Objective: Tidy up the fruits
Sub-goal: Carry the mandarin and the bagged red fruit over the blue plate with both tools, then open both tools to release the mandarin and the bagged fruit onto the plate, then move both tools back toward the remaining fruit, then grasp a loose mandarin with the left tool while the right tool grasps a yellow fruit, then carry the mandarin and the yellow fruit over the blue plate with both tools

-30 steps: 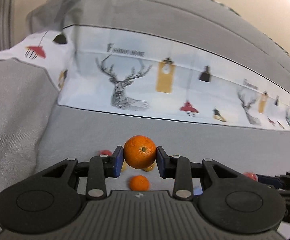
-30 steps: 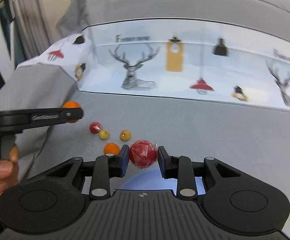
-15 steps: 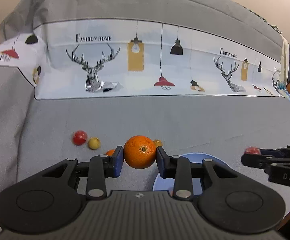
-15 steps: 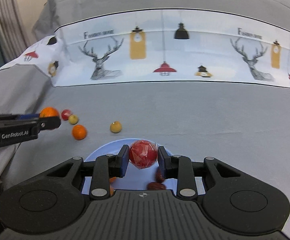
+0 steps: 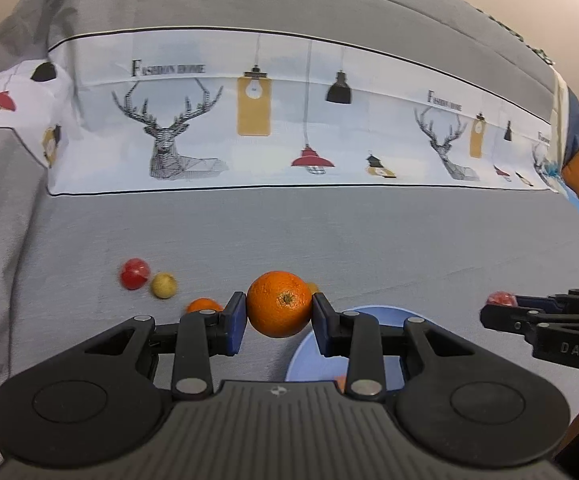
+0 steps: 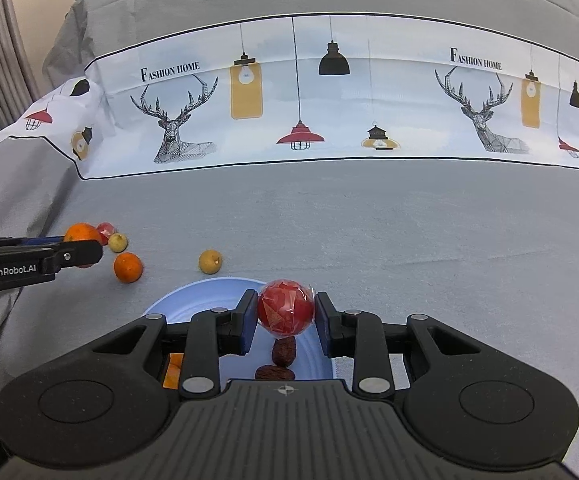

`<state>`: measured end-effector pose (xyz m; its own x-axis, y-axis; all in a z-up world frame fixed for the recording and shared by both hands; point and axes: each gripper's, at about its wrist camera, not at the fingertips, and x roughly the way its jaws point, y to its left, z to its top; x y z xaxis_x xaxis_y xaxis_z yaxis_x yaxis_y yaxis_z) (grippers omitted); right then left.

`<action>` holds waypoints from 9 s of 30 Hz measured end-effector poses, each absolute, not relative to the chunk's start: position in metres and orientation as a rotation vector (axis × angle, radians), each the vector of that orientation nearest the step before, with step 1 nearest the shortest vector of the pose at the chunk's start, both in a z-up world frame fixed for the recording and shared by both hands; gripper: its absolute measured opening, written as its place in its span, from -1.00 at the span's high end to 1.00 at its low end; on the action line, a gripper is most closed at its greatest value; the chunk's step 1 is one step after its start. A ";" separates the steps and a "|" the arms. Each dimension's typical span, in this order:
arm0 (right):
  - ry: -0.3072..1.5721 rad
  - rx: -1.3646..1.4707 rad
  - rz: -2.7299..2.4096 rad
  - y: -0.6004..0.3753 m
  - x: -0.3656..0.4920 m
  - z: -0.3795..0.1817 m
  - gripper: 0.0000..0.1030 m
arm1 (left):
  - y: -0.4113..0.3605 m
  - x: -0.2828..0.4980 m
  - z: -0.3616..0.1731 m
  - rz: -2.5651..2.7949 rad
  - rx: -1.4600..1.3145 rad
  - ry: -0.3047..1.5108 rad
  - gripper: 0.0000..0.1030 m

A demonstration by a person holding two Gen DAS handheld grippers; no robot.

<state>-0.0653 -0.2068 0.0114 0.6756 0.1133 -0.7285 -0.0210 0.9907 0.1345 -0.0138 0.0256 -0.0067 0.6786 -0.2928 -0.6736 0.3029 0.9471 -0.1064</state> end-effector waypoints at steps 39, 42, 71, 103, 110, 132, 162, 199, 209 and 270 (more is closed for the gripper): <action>1.023 0.009 0.148 -0.188 -0.056 -0.020 0.37 | -0.052 -0.047 -0.058 -0.719 0.312 0.886 0.25; 1.027 0.002 0.154 -0.187 -0.056 -0.021 0.38 | -0.054 -0.048 -0.061 -0.727 0.324 0.900 0.25; 1.019 0.011 0.171 -0.188 -0.058 -0.018 0.37 | -0.061 -0.050 -0.067 -0.759 0.365 0.946 0.25; 1.027 0.005 0.185 -0.181 -0.059 -0.021 0.38 | -0.060 -0.049 -0.063 -0.742 0.345 0.946 0.24; 1.024 -0.008 0.161 -0.182 -0.057 -0.021 0.07 | -0.056 -0.044 -0.060 -0.719 0.322 0.948 -0.08; 0.842 0.094 0.017 -0.206 -0.053 0.004 -0.09 | 0.012 -0.001 0.008 -0.394 0.037 0.739 0.75; 0.880 0.127 0.218 -0.142 0.020 -0.002 0.36 | 0.132 0.113 -0.028 -0.108 -0.379 1.004 0.76; 0.967 0.083 0.140 -0.116 0.076 -0.028 0.47 | 0.065 0.079 -0.041 -0.253 0.000 1.036 0.27; 0.806 0.201 0.118 -0.168 -0.019 0.043 0.47 | 0.067 0.034 0.010 -0.251 -0.020 0.821 0.27; 0.911 0.124 0.081 -0.199 -0.058 -0.002 0.47 | -0.051 -0.045 -0.036 -0.773 0.262 0.884 0.27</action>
